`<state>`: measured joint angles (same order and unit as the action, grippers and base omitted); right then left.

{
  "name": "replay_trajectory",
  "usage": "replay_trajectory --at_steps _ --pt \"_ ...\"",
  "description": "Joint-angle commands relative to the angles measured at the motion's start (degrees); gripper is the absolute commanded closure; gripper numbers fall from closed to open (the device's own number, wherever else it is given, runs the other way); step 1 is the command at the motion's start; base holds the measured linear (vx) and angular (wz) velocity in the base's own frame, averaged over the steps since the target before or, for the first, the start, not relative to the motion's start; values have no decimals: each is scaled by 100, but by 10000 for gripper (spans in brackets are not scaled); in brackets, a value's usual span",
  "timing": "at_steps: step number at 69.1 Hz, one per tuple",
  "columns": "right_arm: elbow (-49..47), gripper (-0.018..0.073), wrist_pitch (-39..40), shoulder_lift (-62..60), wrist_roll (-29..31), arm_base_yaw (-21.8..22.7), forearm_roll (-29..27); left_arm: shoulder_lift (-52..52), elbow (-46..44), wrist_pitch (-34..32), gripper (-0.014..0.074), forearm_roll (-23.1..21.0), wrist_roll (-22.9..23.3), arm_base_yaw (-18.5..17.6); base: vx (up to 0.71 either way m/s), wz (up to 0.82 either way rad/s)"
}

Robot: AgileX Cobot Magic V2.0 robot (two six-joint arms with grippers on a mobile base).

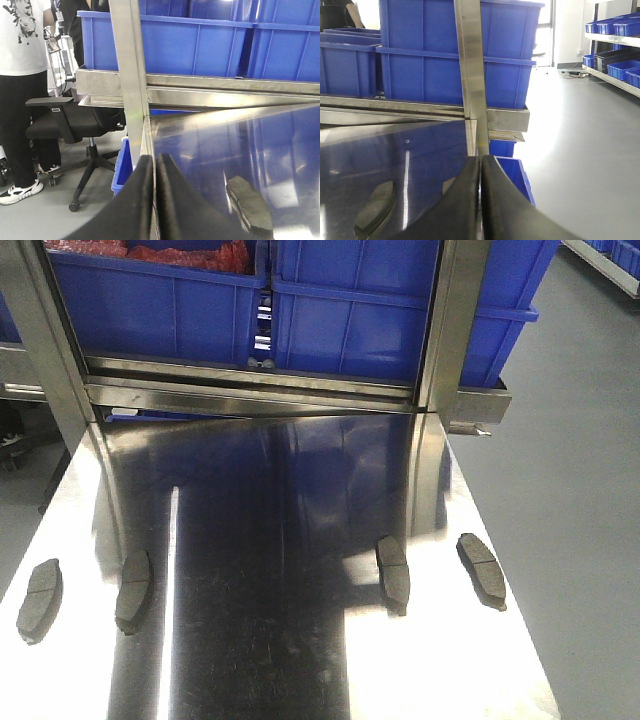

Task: Move and align brake pads A on conveyor

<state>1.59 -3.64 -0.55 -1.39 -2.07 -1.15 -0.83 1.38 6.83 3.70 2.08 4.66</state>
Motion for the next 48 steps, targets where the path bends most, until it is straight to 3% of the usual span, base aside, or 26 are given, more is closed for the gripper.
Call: replay_trajectory --at_steps 1,14,23,42,48 --pt "118 568 433 -92 59 29 16 -62 -60 -495 603 -17 21 -18 0 0" --pt "118 568 433 -92 59 29 16 -62 -153 -755 603 -102 109 -18 0 0" --pt "118 568 433 -92 59 29 16 -31 -852 -894 603 -171 267 -18 0 0" --pt "118 568 433 -92 59 29 16 1663 -3076 1515 603 -166 104 -18 0 0" --pt "118 568 433 -92 59 29 16 2229 -3360 1871 603 -166 2 -18 0 0"
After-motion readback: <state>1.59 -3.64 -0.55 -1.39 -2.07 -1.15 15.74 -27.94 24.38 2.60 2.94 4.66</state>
